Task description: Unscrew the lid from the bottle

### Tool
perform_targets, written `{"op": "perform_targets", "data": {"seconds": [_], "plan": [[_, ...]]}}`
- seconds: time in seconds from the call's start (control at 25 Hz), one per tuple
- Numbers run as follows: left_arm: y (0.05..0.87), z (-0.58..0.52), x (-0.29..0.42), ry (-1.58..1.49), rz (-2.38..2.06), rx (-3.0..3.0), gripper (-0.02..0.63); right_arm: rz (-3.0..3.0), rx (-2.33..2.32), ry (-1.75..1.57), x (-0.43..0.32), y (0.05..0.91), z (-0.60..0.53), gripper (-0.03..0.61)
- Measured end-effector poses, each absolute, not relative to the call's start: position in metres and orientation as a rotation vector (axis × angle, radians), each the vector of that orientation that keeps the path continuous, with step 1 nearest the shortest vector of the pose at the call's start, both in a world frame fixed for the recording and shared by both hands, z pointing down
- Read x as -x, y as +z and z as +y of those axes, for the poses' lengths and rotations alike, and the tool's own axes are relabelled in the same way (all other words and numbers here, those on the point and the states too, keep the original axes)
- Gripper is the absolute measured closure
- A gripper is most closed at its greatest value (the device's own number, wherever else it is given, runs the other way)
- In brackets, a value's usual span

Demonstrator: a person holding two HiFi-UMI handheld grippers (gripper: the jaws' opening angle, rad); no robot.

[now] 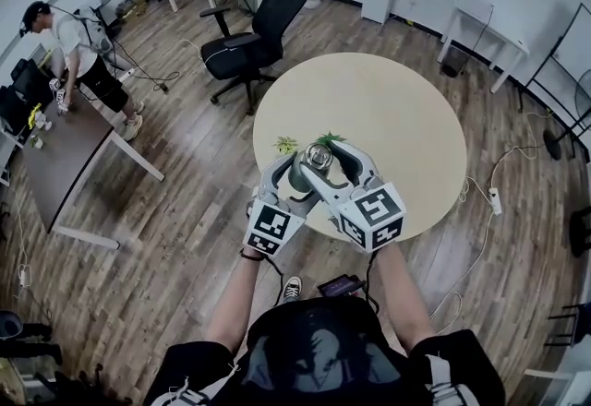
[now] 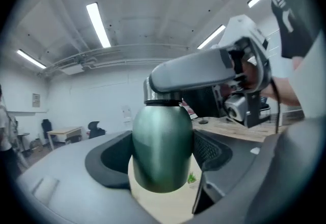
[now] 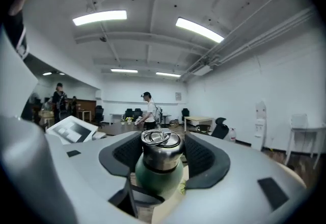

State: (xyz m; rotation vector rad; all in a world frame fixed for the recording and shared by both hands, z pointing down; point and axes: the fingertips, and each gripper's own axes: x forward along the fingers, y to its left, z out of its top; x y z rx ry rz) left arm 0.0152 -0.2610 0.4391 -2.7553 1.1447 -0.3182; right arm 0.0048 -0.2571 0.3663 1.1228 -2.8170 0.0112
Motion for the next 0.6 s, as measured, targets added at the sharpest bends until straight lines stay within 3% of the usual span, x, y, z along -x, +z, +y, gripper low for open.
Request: {"op": "perform_targets", "data": {"seconds": [0.16, 0.36, 0.6], "plan": [[0.418, -0.233, -0.01, -0.218, 0.697, 2.904, 0.256, -2.935, -0.607, -0.242, 0.01, 0.343, -0.224, 0.322], [0.401, -0.205, -0.006, -0.191, 0.265, 2.976, 0.256, -2.974, -0.04, -0.281, 0.018, 0.323, -0.193, 0.322], [0.412, -0.224, 0.004, -0.128, 0.529, 2.966, 0.256, -3.064, -0.209, -0.256, 0.008, 0.311, -0.211, 0.322]]}}
